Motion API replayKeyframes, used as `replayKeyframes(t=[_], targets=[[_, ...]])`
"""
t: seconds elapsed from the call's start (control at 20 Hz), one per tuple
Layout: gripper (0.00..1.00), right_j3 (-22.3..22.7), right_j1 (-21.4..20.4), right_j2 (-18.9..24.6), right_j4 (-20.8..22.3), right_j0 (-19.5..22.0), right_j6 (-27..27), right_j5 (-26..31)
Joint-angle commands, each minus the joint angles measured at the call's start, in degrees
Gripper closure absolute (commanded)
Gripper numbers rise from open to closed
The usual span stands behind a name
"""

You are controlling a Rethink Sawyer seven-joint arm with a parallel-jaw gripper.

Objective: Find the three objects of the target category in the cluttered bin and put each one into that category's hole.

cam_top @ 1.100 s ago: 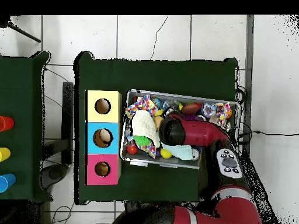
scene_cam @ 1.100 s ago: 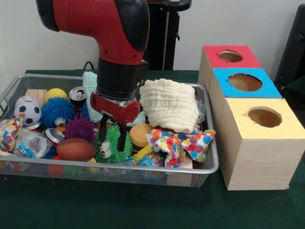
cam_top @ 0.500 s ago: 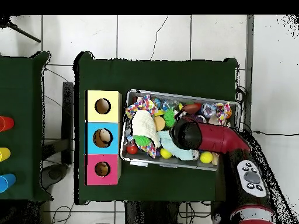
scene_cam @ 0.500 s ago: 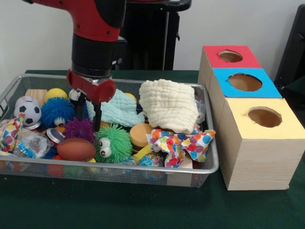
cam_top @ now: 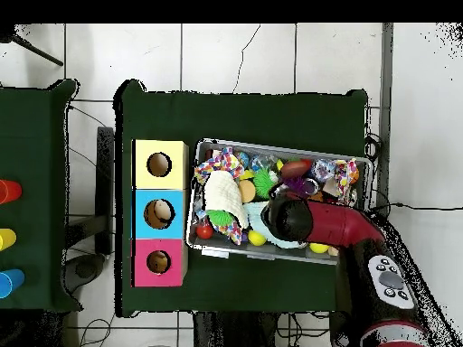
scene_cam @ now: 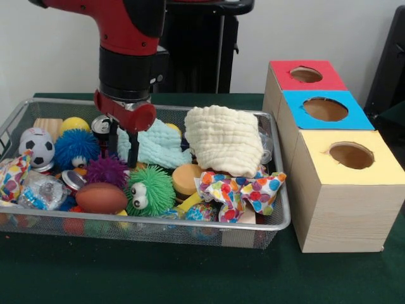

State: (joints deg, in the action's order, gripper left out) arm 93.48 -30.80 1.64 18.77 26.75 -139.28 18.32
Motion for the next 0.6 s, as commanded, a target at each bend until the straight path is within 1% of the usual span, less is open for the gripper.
replayKeyframes(t=[0.05, 0.4, 0.6], targets=[[0.0, 5.52, 5.49, 6.99, 2.6, 1.21, 1.76, -3.53], [0.0, 6.21, 5.98, 6.44, 2.07, -0.16, 0.06, -4.65], [0.0, 4.06, 7.31, 6.34, 2.07, 0.04, 1.15, -3.5]])
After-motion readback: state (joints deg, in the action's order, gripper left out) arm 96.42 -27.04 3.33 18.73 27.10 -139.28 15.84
